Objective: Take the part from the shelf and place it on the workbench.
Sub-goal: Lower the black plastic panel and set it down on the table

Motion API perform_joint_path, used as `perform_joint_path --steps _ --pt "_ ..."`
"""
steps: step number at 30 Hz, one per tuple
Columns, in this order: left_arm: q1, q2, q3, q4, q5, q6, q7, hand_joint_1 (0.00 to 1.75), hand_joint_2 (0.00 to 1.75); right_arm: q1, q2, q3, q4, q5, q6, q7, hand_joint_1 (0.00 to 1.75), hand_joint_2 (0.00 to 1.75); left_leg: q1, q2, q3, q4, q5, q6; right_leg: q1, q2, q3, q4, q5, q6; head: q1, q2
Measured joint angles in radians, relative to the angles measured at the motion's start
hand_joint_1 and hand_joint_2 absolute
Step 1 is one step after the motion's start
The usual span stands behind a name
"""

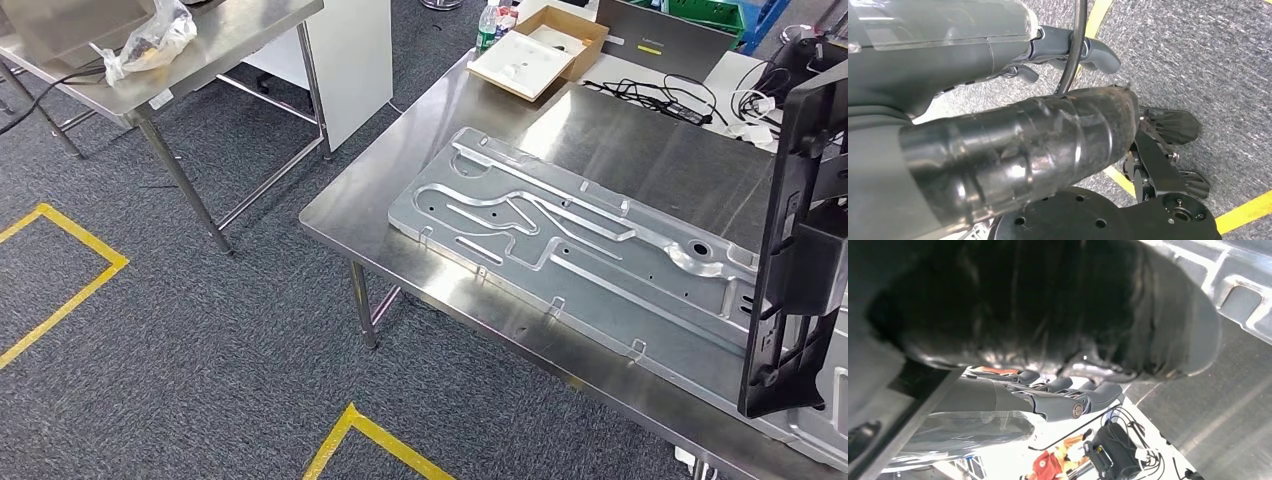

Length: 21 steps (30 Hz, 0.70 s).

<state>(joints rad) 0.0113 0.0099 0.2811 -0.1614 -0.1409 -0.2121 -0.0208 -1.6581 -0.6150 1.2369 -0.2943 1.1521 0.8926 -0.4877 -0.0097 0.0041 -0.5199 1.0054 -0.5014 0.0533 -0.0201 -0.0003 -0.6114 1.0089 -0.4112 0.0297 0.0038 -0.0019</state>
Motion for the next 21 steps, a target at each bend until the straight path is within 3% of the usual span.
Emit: perform_joint_path --steps 21 --pt "-0.002 0.0 0.0 0.0 -0.007 0.003 0.001 0.0 0.0 0.015 -0.02 0.029 0.001 -0.054 -0.008 0.016 0.0 0.0 0.0 0.0 0.0 0.0 0.0 0.0 0.0 0.0 0.0 0.0 0.0 0.0 0.0 0.0"
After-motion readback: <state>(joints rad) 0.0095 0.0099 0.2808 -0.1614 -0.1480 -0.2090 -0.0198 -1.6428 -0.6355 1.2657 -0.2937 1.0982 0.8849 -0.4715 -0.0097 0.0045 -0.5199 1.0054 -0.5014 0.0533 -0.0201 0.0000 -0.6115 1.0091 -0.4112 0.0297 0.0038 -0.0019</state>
